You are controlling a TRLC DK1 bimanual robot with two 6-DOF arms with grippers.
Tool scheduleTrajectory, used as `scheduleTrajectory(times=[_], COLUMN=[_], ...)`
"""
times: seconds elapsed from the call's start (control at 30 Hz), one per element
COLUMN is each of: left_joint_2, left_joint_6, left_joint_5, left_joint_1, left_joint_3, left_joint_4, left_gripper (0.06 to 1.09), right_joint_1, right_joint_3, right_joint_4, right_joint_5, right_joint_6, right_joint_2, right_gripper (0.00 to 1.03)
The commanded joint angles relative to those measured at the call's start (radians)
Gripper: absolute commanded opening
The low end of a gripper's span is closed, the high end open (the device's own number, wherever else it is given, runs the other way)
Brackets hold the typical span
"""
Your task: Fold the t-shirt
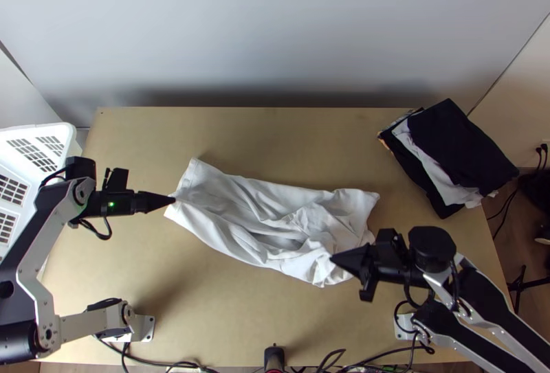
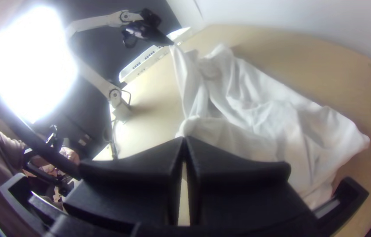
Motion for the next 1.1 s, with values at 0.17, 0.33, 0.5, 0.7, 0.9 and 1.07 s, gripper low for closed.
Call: scheduleTrajectory(times=[0.17, 0.33, 0.5, 0.7, 0.9, 1.07], left_joint_2=[0.171, 0.242, 0.265, 0.266, 0.277, 0.283], left_joint_6=[-0.165, -0.241, -0.246, -0.245, -0.238, -0.24], left_joint_5=[-0.084, -0.136, -0.148, -0.151, -0.159, -0.214], left_joint_1=[0.007, 0.016, 0.024, 0.041, 0.064, 0.021], left_joint_3=[0.066, 0.102, 0.108, 0.108, 0.108, 0.099], left_joint_4=[0.179, 0.225, 0.231, 0.231, 0.231, 0.231], left_gripper=[0.09, 0.09, 0.09, 0.09, 0.09, 0.09], right_joint_1=[-0.232, -0.326, -0.369, -0.396, -0.488, -0.56], right_joint_3=[-0.007, 0.012, 0.029, 0.051, 0.101, 0.094], right_joint_4=[0.132, 0.178, 0.215, 0.275, 0.31, 0.31], right_joint_5=[-0.052, -0.079, -0.079, -0.073, -0.058, -0.055], right_joint_6=[-0.007, -0.01, -0.006, 0.034, 0.076, 0.074], right_joint_2=[0.16, 0.257, 0.346, 0.423, 0.515, 0.556], right_gripper=[0.02, 0.02, 0.02, 0.02, 0.02, 0.02])
